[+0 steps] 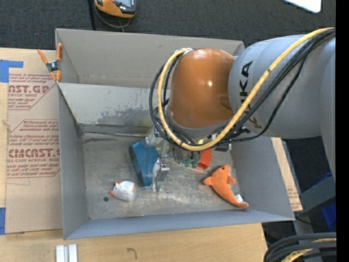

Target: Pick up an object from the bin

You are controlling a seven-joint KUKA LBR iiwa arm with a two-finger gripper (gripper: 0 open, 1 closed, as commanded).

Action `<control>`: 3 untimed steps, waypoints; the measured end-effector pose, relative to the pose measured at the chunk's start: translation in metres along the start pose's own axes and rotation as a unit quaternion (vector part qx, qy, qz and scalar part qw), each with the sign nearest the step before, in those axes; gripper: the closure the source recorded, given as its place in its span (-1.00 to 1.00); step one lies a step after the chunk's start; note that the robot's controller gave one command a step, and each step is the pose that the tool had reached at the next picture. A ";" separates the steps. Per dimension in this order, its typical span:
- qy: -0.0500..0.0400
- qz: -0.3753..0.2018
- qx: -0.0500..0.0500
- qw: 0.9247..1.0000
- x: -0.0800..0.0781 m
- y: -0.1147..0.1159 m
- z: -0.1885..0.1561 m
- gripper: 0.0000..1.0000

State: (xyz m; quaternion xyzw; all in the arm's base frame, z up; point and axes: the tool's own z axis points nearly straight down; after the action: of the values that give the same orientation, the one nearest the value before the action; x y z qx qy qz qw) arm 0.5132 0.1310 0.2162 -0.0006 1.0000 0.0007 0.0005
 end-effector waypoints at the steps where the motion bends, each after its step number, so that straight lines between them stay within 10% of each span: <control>1: -0.005 -0.018 0.000 1.000 -0.006 0.020 0.029 -1.00; 2: 0.003 -0.072 0.002 0.997 -0.001 0.069 0.045 -1.00; 3: -0.010 -0.121 -0.005 0.993 0.025 0.046 0.137 1.00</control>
Offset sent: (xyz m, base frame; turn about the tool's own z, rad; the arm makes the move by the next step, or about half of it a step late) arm -0.0009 0.1105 -0.0345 -0.2219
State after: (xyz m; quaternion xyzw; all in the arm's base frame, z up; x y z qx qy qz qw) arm 0.4886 0.1776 0.0789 -0.1218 0.9925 0.0060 0.0103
